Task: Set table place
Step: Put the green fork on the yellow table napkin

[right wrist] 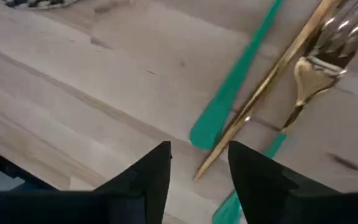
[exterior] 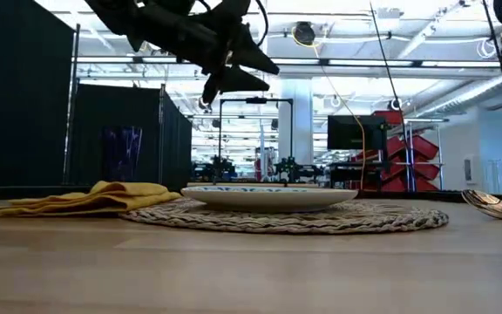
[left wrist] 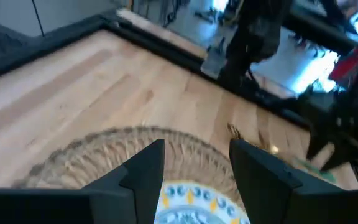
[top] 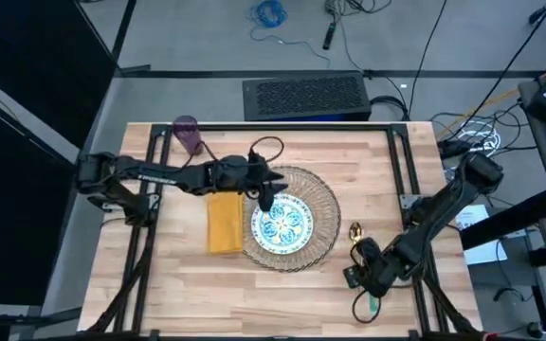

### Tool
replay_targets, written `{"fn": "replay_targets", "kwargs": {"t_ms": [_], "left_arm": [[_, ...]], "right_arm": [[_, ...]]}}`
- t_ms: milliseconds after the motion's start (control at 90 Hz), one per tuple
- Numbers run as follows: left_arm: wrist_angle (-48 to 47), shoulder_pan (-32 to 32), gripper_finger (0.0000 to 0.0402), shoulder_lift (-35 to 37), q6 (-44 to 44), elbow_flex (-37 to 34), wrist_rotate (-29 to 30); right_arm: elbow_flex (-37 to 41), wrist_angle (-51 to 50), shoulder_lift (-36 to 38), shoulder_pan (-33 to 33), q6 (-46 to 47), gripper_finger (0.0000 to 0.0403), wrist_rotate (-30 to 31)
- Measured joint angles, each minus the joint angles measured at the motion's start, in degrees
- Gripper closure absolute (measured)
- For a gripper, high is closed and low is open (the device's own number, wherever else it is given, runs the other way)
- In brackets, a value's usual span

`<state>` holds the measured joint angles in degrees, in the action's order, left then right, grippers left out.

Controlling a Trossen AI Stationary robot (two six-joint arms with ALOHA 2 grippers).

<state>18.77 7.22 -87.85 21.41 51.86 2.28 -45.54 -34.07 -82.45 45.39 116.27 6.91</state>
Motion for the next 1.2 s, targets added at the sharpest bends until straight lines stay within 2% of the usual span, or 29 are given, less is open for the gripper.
{"fn": "replay_targets", "kwargs": {"t_ms": [56,144,233,311,400,544,711,911,1033,1200], "left_arm": [[2.7,0.6,0.0235,-0.2,-1.3,0.0,0.9],[8.8,1.4,0.0235,-0.5,-4.6,0.0,1.2],[14.8,1.8,0.0235,-0.6,-7.0,0.0,1.2],[19.1,1.9,0.0235,-0.6,-7.2,0.0,1.2],[20.6,1.8,0.0235,-0.6,-7.3,0.0,1.2],[18.0,1.8,0.0235,-0.6,-7.2,0.0,1.6],[16.6,1.8,0.0235,-0.6,-6.9,0.0,6.8],[16.8,2.1,0.0235,-0.6,-7.4,0.0,16.0],[16.8,3.1,0.0235,-0.6,-8.7,0.0,17.7],[16.8,5.2,0.0235,-0.6,-8.7,0.0,17.8]], "right_arm": [[0.0,1.1,-0.7,-0.4,0.1,0.0255,3.1],[0.0,3.7,-1.2,-1.5,-1.8,0.0255,11.4],[0.0,6.7,-1.2,-2.5,-6.7,0.0255,19.8],[0.0,8.8,-1.2,-3.2,-11.6,0.0255,24.0],[0.0,8.6,-1.2,-3.7,-14.0,0.0255,24.5],[0.0,5.8,-1.2,-3.7,-16.9,0.0255,24.4],[0.0,6.9,-1.2,-5.3,-27.9,0.0255,25.3],[0.0,2.1,-1.1,-7.1,-37.6,0.0255,31.0],[0.0,-4.6,-0.8,-7.7,-40.9,0.0255,30.3],[0.0,-6.4,1.0,-9.4,-44.1,0.0255,30.4]]}}
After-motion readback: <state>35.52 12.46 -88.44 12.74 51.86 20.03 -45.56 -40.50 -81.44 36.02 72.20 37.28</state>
